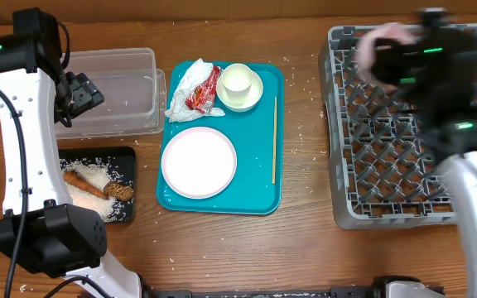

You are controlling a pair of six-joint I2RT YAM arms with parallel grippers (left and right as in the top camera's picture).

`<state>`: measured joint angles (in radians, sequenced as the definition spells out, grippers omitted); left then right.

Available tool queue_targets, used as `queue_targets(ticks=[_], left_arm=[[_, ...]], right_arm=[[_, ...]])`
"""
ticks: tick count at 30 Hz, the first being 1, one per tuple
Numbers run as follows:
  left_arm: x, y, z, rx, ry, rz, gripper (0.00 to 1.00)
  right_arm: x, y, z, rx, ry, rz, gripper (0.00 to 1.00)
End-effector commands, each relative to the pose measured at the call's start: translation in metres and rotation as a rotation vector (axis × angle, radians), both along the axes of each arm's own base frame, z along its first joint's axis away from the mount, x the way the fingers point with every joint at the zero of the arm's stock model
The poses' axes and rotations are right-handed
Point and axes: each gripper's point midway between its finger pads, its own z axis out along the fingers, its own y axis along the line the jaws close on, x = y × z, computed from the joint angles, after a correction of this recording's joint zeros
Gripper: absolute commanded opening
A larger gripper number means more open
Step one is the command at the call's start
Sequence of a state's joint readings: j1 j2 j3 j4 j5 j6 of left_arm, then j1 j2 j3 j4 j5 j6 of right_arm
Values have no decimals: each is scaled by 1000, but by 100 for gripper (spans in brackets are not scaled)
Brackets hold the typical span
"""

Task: Sort waste into correct bins and load items into the dishwasher
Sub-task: 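Lift the pink bowl with the right gripper and carry it to the rack, then lower the pink bowl into the grey rack and open the right gripper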

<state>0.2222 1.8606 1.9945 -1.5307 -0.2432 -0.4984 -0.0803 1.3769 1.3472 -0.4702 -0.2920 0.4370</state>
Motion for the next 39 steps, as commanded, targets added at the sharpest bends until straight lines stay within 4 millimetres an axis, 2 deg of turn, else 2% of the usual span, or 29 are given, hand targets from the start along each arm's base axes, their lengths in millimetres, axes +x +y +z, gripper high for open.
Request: queue_targets(ticks=[1,3,5,6,7,9,12,21,29,33,39], left_arm=[[1,-2,10,7,-31,-11,100],[1,-2,10,7,-31,-11,100],[1,-2,10,7,-31,-11,100],[1,-2,10,7,-31,-11,100],[1,-2,10,7,-31,-11,100],[1,-2,10,7,-31,-11,100],[1,-2,10,7,-31,-11,100],[1,-2,10,6,-31,-11,100],[1,-2,10,7,-31,-11,100],[1,-2,10,6,-31,-11,100],[1,-2,10,7,-31,-11,100]], right_arm=[[-1,-32,-7,239,-22,250,4],[2,-60,-13,330,-70,346,4],[5,-75,-23,371,-95,400,4],[9,-85,-33,398,-98,415,4],[18,-99,-52,447,-85,413,4],[29,-110,-72,486,-71,400,4],[43,-120,-92,530,-65,391,4],[62,-129,-104,611,-51,331,4],[63,-149,-126,693,45,176,4],[65,-163,-126,671,24,124,4],[61,-180,-125,662,5,92,18]])
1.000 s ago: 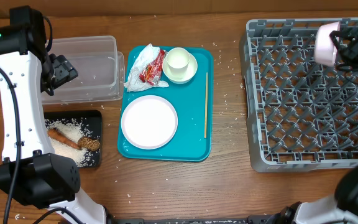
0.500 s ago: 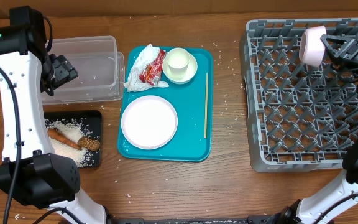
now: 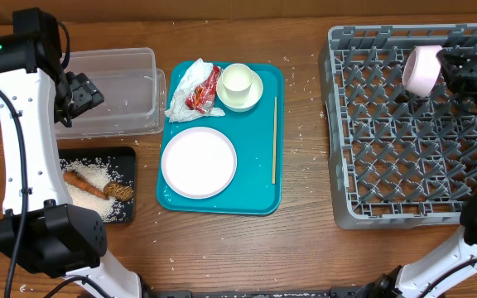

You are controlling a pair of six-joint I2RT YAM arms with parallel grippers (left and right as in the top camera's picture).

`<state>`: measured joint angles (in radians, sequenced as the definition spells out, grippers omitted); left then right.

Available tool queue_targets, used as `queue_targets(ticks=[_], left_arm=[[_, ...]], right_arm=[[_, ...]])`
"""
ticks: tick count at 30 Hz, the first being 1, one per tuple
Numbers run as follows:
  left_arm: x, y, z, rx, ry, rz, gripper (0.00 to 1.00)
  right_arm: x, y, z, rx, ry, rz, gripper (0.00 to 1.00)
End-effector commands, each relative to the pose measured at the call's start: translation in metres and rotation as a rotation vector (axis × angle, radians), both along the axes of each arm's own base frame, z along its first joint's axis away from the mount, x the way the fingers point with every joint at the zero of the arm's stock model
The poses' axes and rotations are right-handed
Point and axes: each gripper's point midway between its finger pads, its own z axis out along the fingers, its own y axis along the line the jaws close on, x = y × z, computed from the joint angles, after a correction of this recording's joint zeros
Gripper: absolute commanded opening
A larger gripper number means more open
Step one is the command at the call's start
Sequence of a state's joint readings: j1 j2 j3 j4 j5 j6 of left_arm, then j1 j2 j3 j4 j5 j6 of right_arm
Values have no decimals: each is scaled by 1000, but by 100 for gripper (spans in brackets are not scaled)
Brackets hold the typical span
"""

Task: Sort waste into correct bins and load items into the dishwasher
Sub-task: 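Lower the pink bowl into the grey rack and open the right gripper, then move the right gripper back over the white cup on the saucer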

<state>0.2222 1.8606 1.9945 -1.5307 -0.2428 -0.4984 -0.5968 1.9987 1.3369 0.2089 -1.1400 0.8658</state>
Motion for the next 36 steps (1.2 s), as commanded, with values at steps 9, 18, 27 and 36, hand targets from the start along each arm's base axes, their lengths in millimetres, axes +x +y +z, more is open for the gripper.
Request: queue_targets(ticks=[9,18,27,36], left_arm=[[1,-2,10,7,-31,-11,100],[1,-2,10,7,-31,-11,100],[1,-2,10,7,-31,-11,100],[1,-2,10,7,-31,-11,100]], right_arm=[[-22,-71,14,-22,-19,-159,31],[-51,-97,62,-129,-17,-324,48],[-92,-58,100,-659,210,-541,100],[-66,153,146,-575,-155,60,100]])
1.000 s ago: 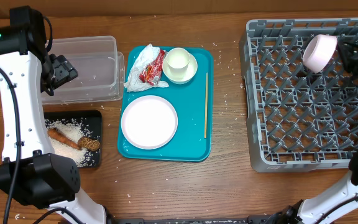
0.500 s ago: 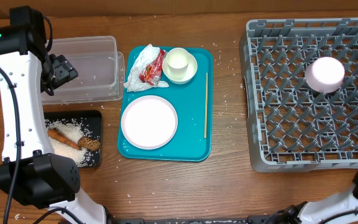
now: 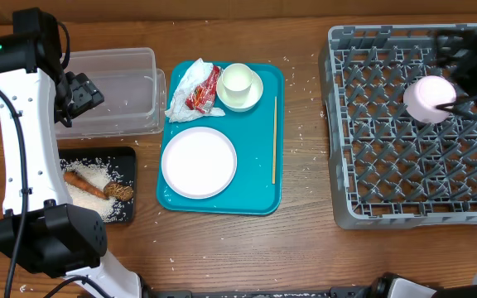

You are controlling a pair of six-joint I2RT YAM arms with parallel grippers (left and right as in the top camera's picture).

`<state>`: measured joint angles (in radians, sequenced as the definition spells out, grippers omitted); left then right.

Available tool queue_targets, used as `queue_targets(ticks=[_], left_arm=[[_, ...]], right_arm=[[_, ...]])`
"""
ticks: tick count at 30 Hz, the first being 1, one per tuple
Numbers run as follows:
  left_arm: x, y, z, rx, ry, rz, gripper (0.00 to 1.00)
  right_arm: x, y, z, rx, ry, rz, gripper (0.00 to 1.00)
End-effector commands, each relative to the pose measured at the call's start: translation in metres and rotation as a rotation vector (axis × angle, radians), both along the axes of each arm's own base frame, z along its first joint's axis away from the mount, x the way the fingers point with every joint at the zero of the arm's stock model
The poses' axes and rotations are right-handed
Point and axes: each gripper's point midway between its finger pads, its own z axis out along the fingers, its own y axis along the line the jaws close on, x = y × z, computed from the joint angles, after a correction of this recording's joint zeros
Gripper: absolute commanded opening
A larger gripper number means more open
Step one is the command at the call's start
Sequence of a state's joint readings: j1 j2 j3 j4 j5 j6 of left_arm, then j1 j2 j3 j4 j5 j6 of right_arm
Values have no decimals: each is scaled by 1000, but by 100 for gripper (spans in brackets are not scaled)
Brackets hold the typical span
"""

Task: Sort waste into correct bins and load items into the dishwasher
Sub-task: 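Move the right gripper back over the white cup on the saucer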

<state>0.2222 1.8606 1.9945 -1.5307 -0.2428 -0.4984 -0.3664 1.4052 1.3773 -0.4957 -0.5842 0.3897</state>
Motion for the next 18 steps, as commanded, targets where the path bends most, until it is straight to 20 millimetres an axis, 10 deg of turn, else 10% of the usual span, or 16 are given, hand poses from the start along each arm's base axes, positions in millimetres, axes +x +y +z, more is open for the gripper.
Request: queue_targets(ticks=[1,11,18], left_arm=[[1,-2,10,7,-31,-11,100],[1,-2,10,7,-31,-11,100],[1,-2,10,7,-31,-11,100]], right_arm=[[10,82,7,-9,-48,251,100],[38,241,-110,-386,149,220,100],[52,310,-157,-475,105,295,100]])
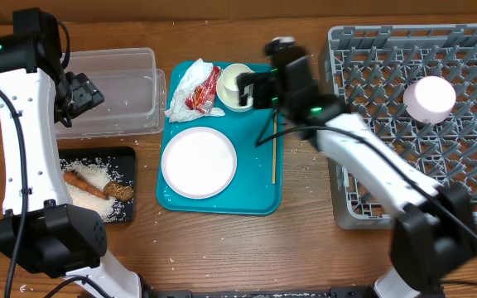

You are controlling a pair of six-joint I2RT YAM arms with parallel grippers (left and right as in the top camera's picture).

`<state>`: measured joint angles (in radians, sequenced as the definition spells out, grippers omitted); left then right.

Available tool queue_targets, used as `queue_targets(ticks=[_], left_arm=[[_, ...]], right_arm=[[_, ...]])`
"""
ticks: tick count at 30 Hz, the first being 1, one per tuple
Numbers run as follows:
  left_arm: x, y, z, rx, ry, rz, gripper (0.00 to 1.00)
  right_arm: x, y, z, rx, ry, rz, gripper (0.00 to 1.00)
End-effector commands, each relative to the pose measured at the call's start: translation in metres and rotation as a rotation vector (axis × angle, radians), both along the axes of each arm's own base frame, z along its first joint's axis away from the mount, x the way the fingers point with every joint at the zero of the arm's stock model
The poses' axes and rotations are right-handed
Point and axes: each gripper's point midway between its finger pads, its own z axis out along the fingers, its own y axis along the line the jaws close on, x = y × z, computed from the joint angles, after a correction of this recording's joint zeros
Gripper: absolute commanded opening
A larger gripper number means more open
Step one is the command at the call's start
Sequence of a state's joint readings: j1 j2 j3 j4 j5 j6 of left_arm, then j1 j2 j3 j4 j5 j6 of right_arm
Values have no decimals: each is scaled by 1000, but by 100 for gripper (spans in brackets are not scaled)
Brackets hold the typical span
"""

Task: Sort waste into correct bins and load items into the dishwasher
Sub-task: 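Move the right gripper back over the white cup on the saucer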

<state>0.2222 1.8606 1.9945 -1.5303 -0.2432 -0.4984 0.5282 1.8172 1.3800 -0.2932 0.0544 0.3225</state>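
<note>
A pink cup stands upside down in the grey dish rack at the right, with nothing holding it. My right gripper hangs over the teal tray, right next to the cream bowl; its fingers look open and empty. On the tray also lie a white plate, a crumpled white and red wrapper and a single chopstick. My left gripper hovers open at the left edge of the clear plastic bin, holding nothing.
A black tray with rice and brown food scraps sits at the front left. Rice grains are scattered on the wooden table. The right arm stretches across the gap between tray and rack.
My right gripper has left the pink cup standing upside down in the rack and now is over the tray beside the cream bowl. The left arm has not moved.
My right gripper first held the pink cup over the rack's far left part, then over its far right corner. Later the cup was low in the rack with the gripper still at it. Now the cup stands alone and the gripper is at the tray.
</note>
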Motion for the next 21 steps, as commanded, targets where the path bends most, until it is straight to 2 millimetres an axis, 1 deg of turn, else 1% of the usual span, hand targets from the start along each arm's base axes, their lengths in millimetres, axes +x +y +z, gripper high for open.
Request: queue_targets(ticks=[1,5,9,13,15,16,18,21], left_arm=[[1,-2,10,6,-31,-11,100],[1,-2,10,6,-31,-11,100],[1,-2,10,6,-31,-11,100],[1,-2,10,6,-31,-11,100],[1,-2,10,6,-30,-11,100],[1,-2,10,6,-31,-11,100],[1,-2,10,6,-31,-11,100],[1,-2,10,6,-30,-11,100]], right_arm=[[23,-2,3,-60,-64,-60,100],[33,20,-3,-90,-57,53,100],[44,36,5,-125,-86,113,100],[45,52,11,-139,-128,136,100],[45,55,4,-151,-127,142,100],[46,57,-9,-180,-115,151,100],[46,57,-24,-195,-88,155,100],[42,59,-40,-215,-58,172,99]])
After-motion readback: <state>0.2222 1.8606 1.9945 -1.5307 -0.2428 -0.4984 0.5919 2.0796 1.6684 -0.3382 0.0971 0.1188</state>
